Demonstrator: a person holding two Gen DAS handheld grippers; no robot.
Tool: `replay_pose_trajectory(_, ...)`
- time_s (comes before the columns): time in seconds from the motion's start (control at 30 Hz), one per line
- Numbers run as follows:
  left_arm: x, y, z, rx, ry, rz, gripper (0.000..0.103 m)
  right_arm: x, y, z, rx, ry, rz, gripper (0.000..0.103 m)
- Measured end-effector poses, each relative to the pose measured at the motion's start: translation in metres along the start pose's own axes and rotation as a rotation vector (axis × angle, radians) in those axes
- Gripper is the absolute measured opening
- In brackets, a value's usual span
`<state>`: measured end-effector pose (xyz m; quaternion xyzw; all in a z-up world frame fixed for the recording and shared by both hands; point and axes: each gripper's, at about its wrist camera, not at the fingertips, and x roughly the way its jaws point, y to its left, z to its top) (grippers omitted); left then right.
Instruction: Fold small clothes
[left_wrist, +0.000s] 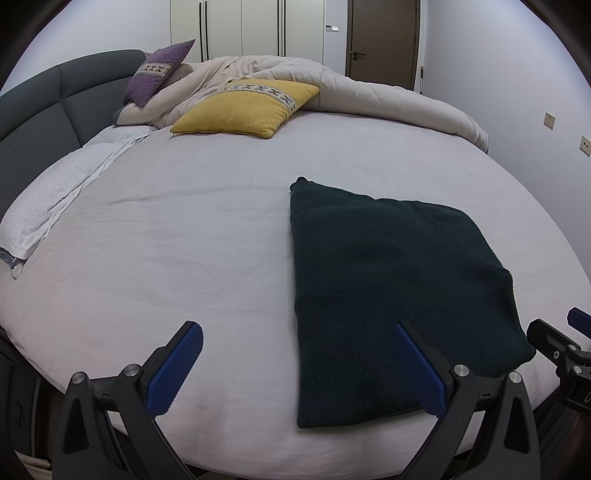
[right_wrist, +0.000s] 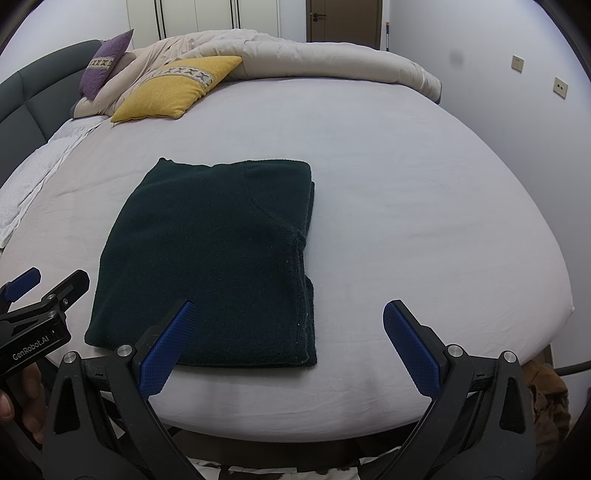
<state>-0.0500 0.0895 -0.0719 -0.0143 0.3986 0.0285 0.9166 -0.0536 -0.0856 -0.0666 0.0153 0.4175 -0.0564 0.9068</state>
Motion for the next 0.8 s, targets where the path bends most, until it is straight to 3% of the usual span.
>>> replay_pose_trajectory(0.8, 0.0018, 0.0000, -0.0046, 0.005, -0.007, 0.003, 0.103, -0.0014, 0.0074, -0.0048, 0.008, 0.005, 0.005, 0.103)
